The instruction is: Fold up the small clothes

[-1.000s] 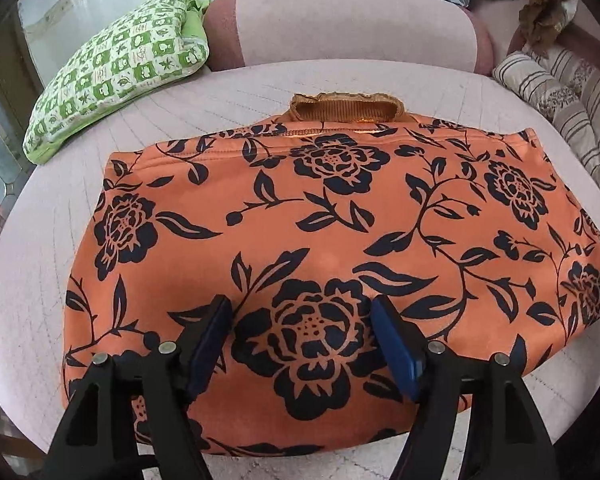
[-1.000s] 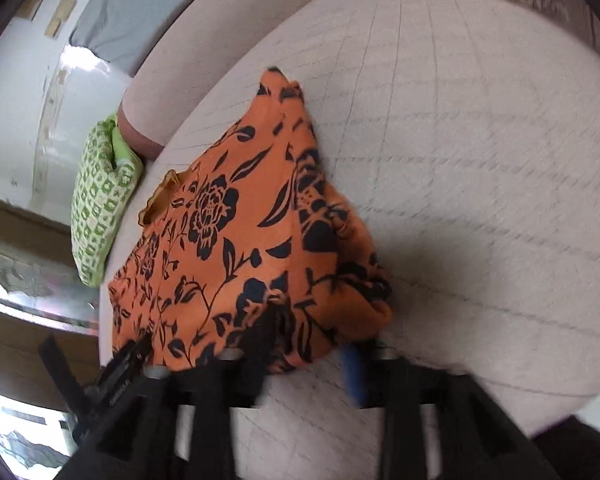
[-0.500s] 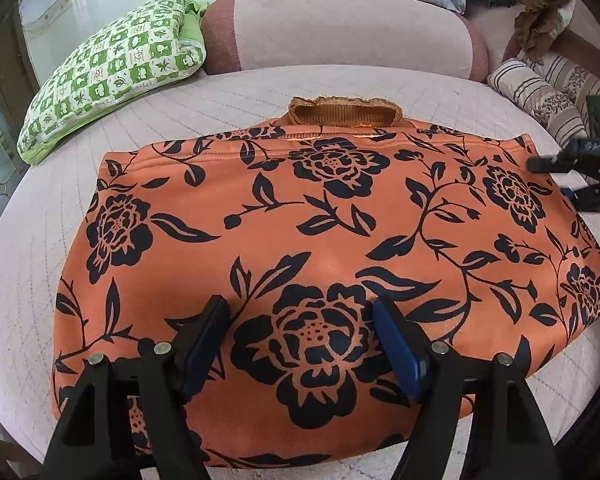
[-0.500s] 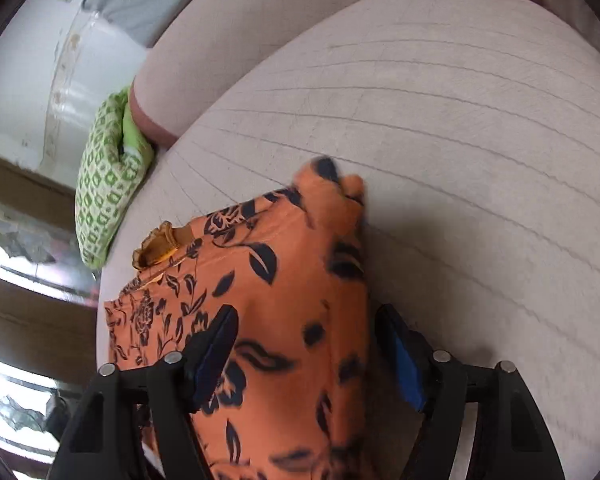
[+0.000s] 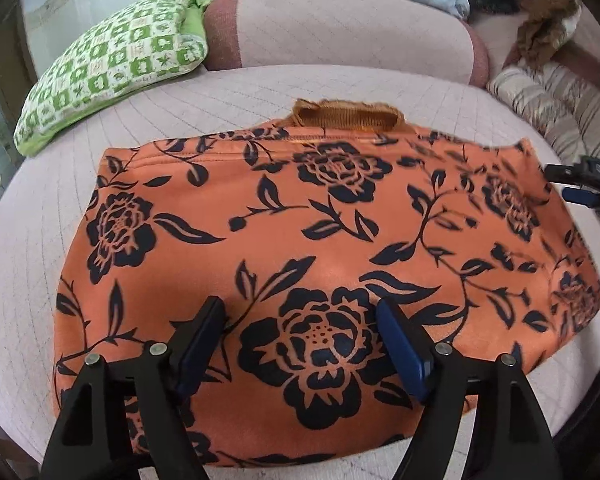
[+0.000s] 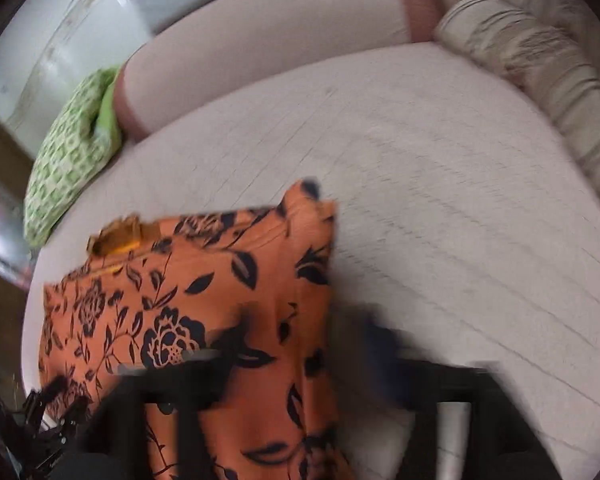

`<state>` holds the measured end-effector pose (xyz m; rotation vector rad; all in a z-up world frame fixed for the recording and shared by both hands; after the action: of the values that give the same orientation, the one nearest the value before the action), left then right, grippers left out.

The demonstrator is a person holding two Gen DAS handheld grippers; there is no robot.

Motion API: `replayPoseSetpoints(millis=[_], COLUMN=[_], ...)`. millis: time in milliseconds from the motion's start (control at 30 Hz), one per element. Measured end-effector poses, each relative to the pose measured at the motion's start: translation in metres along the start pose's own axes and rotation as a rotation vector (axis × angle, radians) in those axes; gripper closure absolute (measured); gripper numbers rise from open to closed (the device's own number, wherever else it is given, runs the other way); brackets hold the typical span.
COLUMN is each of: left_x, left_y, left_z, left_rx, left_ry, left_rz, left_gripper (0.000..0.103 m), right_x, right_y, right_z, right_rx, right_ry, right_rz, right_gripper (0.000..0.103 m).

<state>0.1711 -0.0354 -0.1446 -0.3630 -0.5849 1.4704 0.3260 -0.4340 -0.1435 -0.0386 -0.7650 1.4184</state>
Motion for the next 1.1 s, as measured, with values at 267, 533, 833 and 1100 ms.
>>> replayPoseSetpoints(millis=[267, 533, 833, 1100], left_x=[0.06, 0.095, 0.099, 0.1], left_y=[0.015, 0.03, 0.036, 0.034], left_z=[0.026, 0.02, 0.006, 0.015], left_rx=[-0.065, 0.01, 0.038, 0.037], left_ry=[-0.136, -0.157, -0.185, -0.194], left_rz=[0.11, 0.177, 0.14, 0.163], left_gripper=[0.025, 0.024, 0.023, 0.023], right_x=[0.063, 0.019, -0.02, -0.034], right_y=[0.037, 0.044, -0.027, -0.026], right_z=[0.033, -0.006, -0.058, -0.028], right_rx=[0.03, 0.081, 0.017, -0.102], right_ry=[-0.469, -0.575, -0.535, -0.523], right_rz=[-0.081, -0.353, -0.381, -0.397], right_gripper=[0.024, 0.024, 0.025, 0.025])
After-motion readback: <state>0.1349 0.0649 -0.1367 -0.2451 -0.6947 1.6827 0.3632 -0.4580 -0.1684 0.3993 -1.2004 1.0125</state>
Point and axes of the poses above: each gripper's, at about its wrist camera, not at the fingertips, and z roughly against the way its jaws point, x to its left, y to its underside, the point moved 3 cm from there along -z, roughly the way its jaws point, and after that the axes turned 10 degrees about -y, right-handed, at the moved point
